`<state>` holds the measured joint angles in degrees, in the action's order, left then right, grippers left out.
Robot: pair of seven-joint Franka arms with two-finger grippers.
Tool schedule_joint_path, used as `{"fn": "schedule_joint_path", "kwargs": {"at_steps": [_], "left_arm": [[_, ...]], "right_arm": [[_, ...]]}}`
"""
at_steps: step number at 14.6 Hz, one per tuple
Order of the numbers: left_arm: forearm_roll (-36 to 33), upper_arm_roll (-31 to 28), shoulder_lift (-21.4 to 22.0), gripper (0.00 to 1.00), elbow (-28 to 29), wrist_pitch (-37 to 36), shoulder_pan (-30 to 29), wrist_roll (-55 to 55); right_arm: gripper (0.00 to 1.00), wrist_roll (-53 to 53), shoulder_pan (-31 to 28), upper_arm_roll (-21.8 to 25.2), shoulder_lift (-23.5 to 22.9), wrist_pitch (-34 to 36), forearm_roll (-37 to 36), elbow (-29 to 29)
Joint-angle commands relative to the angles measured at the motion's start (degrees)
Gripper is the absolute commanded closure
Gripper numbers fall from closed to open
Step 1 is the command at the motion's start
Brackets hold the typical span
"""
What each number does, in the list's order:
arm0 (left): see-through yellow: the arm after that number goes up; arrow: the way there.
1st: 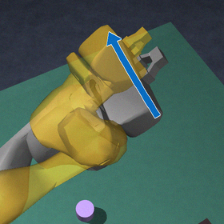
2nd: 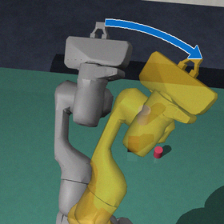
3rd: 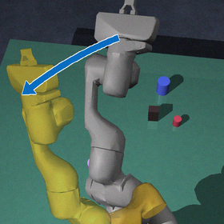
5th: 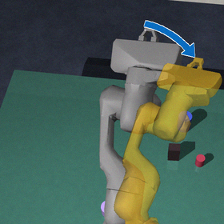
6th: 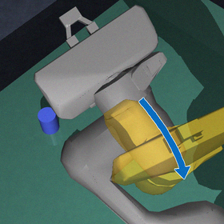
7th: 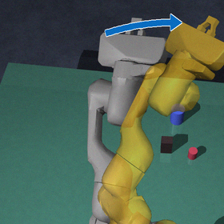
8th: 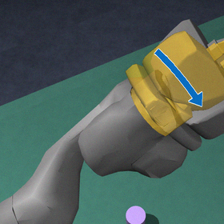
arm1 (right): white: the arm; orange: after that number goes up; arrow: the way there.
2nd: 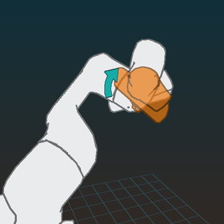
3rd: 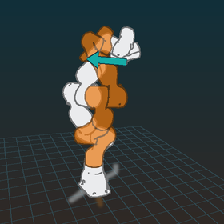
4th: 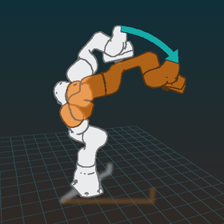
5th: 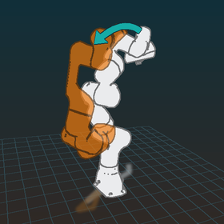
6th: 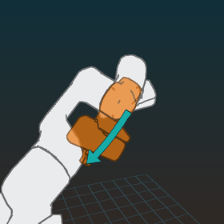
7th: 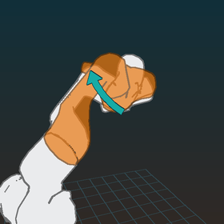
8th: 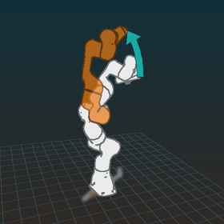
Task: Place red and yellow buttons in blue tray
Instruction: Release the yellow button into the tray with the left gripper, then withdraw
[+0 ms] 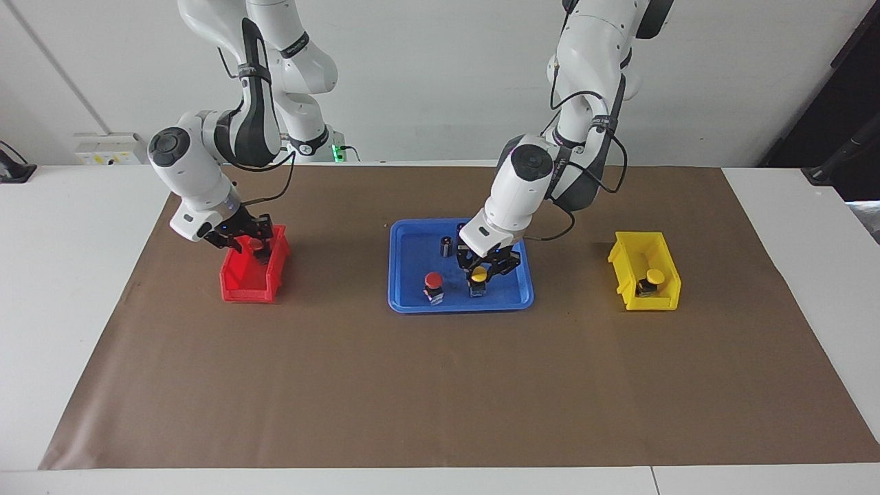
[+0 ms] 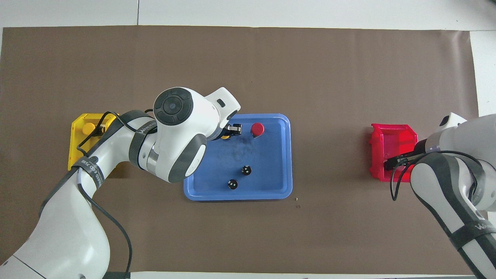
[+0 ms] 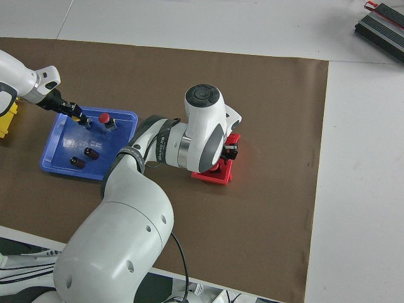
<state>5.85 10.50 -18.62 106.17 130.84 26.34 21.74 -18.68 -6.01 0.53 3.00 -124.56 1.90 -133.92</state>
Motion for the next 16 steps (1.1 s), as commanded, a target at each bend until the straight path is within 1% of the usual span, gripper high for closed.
{"fn": "schedule_joint_path", "kwargs": {"at_steps": [1, 3, 4, 5, 6, 7, 12, 13, 14, 16], "left_arm": [[1.18, -0.92, -1.07, 0.67, -0.97, 0.39, 0.81, 0.41], [1.18, -0.92, -1.07, 0.66, -0.7, 0.56, 0.81, 0.41], [1.18, -0.92, -1.07, 0.6, -0.7, 0.56, 0.73, 0.5], [1.18, -0.92, -1.07, 0.48, -0.7, 0.56, 0.81, 0.59], [1.18, -0.92, -1.07, 0.41, -0.7, 0.47, 0.81, 0.85], [1.18, -0.92, -1.07, 0.39, -0.7, 0.47, 0.81, 1.37], [1.18, -0.84, -0.54, 0.38, -1.32, -1.01, 0.99, 2.34], [1.27, -0.84, -0.02, 0.38, -1.93, -2.67, 0.9, 2.43], [1.35, -0.84, 0.6, 0.38, -3.93, -6.17, 0.9, 2.52], [1.71, -0.84, 2.0, 0.38, -9.73, -15.83, 0.81, 4.62]], "right_arm": [[0.39, -1.54, -1.11, -0.71, 2.01, 0.2, -0.05, -1.61], [0.45, -1.62, -1.11, -0.71, 2.28, 0.11, -0.05, -2.48], [0.46, -1.71, -1.11, -0.71, 2.28, 0.11, -0.05, -2.49], [0.47, -1.89, -1.11, -0.71, 2.36, 0.11, -0.05, -2.49], [0.49, -1.97, -1.11, -0.71, 2.36, 0.02, -0.05, -2.75], [0.5, -1.98, -1.11, -0.71, 2.36, -0.06, -0.05, -2.93], [0.52, -1.89, -0.76, -0.8, 2.54, -0.24, -0.05, -3.19], [0.56, -1.71, -0.67, -0.8, 2.54, -0.24, -0.05, -3.28], [0.62, -1.8, -0.67, -0.8, 2.54, -0.33, -0.05, -3.19], [0.77, -1.63, -0.67, -0.8, 2.45, -0.24, -0.05, -3.1]]}}
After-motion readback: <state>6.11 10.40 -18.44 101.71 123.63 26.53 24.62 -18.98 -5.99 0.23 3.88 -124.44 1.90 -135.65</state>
